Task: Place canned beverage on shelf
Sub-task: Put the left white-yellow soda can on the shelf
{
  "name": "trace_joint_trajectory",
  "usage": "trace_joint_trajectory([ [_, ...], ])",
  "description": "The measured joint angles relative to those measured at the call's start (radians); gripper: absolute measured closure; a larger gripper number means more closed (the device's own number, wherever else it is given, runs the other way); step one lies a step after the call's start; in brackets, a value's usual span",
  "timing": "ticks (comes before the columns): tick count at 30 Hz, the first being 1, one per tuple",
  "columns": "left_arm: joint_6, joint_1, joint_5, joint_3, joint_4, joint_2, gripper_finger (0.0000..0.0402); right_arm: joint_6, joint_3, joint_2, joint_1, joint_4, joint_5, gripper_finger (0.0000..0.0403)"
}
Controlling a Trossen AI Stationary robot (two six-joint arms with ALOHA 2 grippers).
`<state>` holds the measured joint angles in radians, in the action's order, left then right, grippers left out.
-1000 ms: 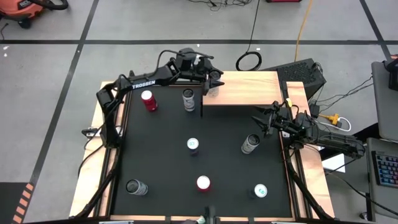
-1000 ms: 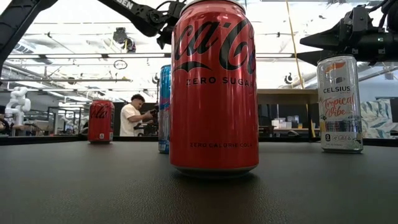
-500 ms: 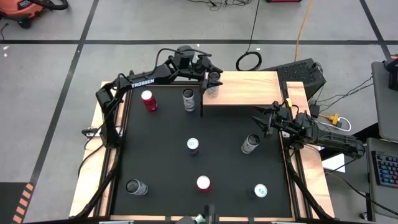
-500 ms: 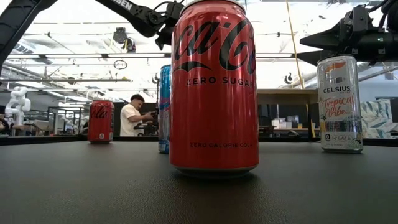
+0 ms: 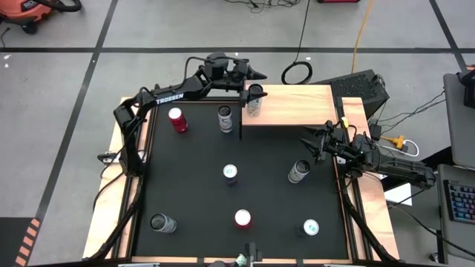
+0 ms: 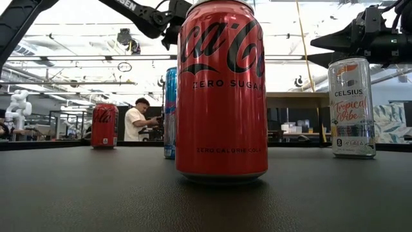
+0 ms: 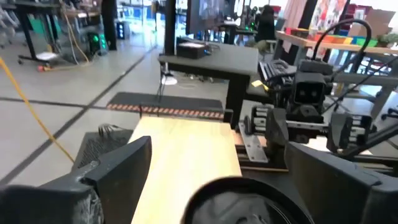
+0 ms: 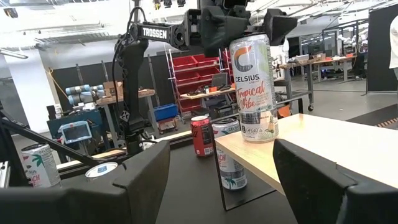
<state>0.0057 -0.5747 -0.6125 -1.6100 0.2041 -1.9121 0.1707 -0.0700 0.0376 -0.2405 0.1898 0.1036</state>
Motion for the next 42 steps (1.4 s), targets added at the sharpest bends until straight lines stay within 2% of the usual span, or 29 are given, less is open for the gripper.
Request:
trace_joint_trajectory([
  [7, -0.026, 0.0, 0.002, 0.0, 0.019, 0.015, 0.003, 0.0, 0.0, 0.0, 0.0, 0.0, 0.0, 0.0133],
  [11, -0.027, -0.001, -0.01, 0.0, -0.004, 0.067, 0.003, 0.0, 0.0, 0.0, 0.0, 0.0, 0.0, 0.0133],
  [17, -0.002, 0.002, -0.075, 0.0, -0.17, 0.198, 0.003, 0.0, 0.0, 0.0, 0.0, 0.0, 0.0, 0.0133],
  [22, 0.131, 0.023, -0.082, -0.002, -0.396, 0.317, 0.003, 0.0, 0.0, 0.0, 0.0, 0.0, 0.0, 0.0133],
  [28, 0.266, 0.05, -0.014, -0.002, -0.568, 0.413, 0.003, -0.006, 0.0, 0.0, 0.0, 0.001, 0.0, 0.0133],
  [42, 0.291, 0.067, 0.046, -0.002, -0.659, 0.426, 0.003, -0.037, 0.0, 0.0, 0.0, 0.024, -0.001, 0.0133],
])
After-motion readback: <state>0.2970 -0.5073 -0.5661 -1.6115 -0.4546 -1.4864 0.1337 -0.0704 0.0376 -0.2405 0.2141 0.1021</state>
